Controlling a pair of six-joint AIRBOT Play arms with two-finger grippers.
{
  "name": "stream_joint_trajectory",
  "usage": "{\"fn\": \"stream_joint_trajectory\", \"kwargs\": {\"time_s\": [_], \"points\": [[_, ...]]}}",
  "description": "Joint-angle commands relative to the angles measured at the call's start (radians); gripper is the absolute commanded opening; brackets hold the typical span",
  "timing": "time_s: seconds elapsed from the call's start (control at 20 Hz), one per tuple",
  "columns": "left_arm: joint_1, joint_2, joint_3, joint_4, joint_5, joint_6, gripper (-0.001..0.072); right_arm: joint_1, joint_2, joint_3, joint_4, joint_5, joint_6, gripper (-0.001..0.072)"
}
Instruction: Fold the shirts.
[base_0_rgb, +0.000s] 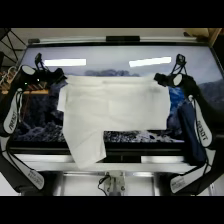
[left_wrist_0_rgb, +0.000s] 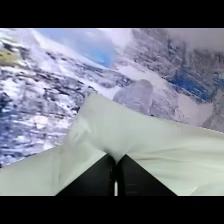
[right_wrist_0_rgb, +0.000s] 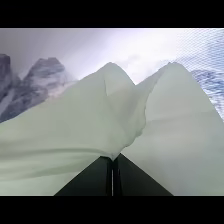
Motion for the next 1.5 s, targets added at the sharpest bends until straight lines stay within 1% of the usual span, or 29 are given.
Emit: {"fn": "stream_joint_trajectory", "kwargs": {"time_s": [0.0, 0.15, 0.2, 0.3, 0.4, 0.5, 0.65, 0.9, 1.1, 1.35, 1.4, 1.45], "points": [[0.01, 0.001, 0.019, 0.024, -0.167, 0.0, 0.0028, -0.003, 0.026, 0.001, -0.016, 0.138, 0.0, 0.0046], [0.026, 0.071, 0.018, 0.21, -0.394, -0.004, 0.0026, -0.014, 0.093, 0.001, -0.104, 0.328, -0.018, 0.0046], [0.026, 0.084, 0.018, 0.249, -0.458, -0.004, 0.0027, -0.02, 0.098, 0.001, -0.111, 0.387, -0.018, 0.0046], [0.025, 0.09, 0.018, 0.259, -0.578, -0.004, 0.0027, -0.02, 0.095, 0.001, -0.101, 0.523, -0.019, 0.0046], [0.019, 0.089, -0.006, 0.277, -0.635, -0.004, 0.0027, -0.02, 0.092, 0.001, -0.106, 0.616, -0.019, 0.0046], [0.019, 0.089, -0.045, 0.276, -0.636, -0.014, 0.0027, -0.02, 0.088, 0.001, -0.109, 0.654, -0.019, 0.0046], [0.014, 0.089, -0.092, 0.221, -0.639, -0.015, 0.0028, -0.02, 0.062, 0.0, -0.103, 0.682, 0.002, 0.0046], [0.013, 0.087, -0.15, 0.222, -0.635, -0.015, 0.0028, -0.005, 0.05, 0.0, -0.098, 0.685, 0.005, 0.0046], [0.013, 0.087, -0.187, 0.222, -0.632, -0.016, 0.0028, -0.006, 0.049, 0.0, -0.117, 0.732, 0.008, 0.0046], [0.017, 0.087, -0.187, 0.221, -0.621, -0.015, 0.0032, -0.006, 0.048, -0.01, -0.104, 0.726, 0.02, 0.0056], [0.021, 0.087, -0.185, 0.221, -0.621, -0.016, 0.0049, -0.006, 0.048, -0.01, -0.104, 0.726, 0.02, 0.0112], [0.026, 0.088, -0.185, 0.221, -0.627, -0.016, 0.0198, -0.006, 0.05, -0.009, -0.104, 0.734, 0.016, 0.0332]]}}
